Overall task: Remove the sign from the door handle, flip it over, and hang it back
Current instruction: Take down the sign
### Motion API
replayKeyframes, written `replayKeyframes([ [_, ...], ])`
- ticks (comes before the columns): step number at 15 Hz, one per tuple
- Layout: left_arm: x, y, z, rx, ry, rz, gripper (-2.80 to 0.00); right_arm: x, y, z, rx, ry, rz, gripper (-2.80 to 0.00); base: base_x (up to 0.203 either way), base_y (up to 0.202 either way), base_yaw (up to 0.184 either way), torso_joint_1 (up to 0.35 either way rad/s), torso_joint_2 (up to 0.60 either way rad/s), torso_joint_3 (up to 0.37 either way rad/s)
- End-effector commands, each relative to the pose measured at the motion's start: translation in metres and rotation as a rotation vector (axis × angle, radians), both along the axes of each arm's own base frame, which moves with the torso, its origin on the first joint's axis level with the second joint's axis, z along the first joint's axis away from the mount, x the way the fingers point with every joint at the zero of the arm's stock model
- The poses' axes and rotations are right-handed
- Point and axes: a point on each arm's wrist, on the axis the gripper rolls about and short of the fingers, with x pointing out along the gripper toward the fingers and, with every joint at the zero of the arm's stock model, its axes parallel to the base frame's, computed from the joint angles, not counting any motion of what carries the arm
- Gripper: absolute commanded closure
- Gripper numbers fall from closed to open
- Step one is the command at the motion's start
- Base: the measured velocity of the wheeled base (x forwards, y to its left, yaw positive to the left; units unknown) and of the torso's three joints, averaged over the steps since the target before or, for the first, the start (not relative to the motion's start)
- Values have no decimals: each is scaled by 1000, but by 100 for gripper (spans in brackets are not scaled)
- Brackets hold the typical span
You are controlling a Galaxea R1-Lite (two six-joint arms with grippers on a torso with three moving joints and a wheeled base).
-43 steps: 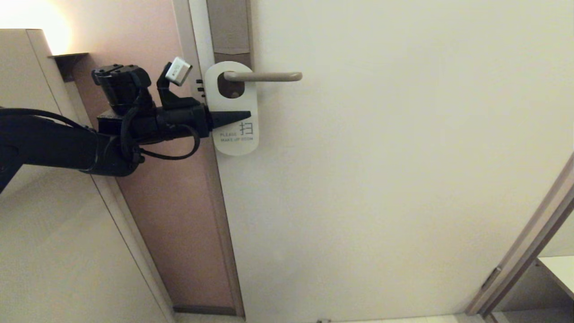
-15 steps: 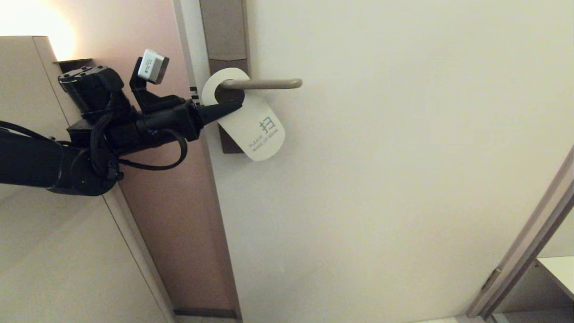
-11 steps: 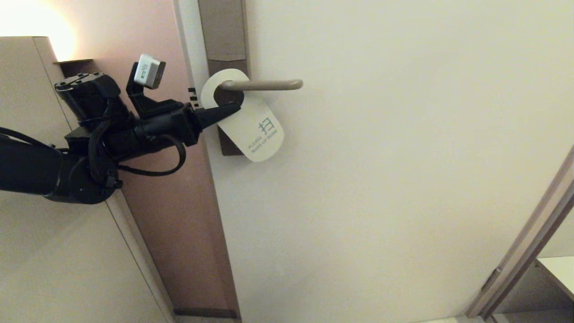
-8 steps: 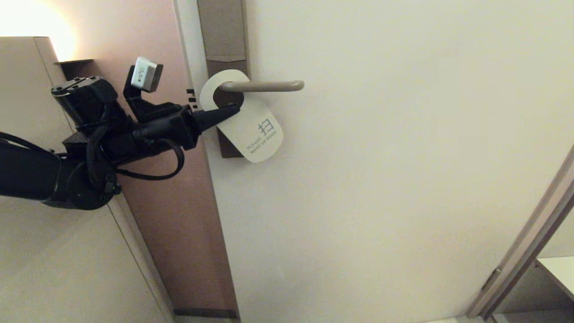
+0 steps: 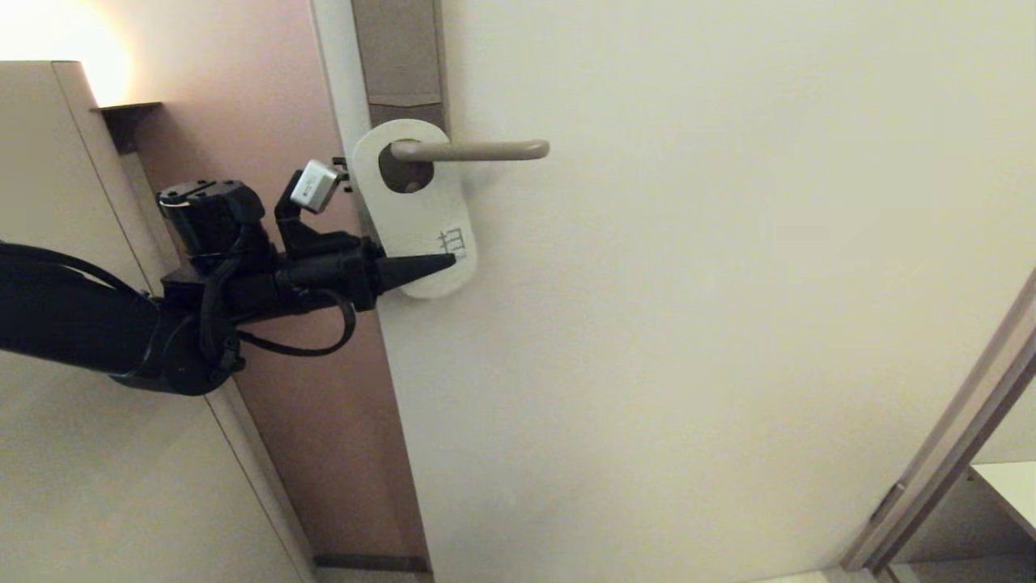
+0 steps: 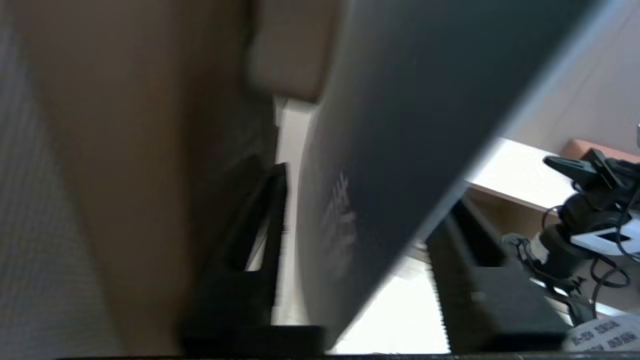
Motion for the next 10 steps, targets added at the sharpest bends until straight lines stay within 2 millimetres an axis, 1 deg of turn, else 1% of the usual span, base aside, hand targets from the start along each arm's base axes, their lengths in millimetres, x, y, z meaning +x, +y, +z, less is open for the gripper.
replayKeyframes([
  [1, 1, 0, -2, -1, -4, -2, -280, 0, 0, 0, 0, 0, 0, 0, 0, 0, 0, 0, 0, 0],
  [4, 1, 0, -1, 0, -10, -4, -280, 0, 0, 0, -1, 0, 1, 0, 0, 0, 0, 0, 0, 0],
  [7, -8, 0, 13, -7, -43, -20, -280, 0, 0, 0, -2, 0, 0, 0, 0, 0, 0, 0, 0, 0],
  [10, -14, 0, 22, -12, -62, -24, -280, 0, 0, 0, 0, -1, 1, 0, 0, 0, 0, 0, 0, 0],
])
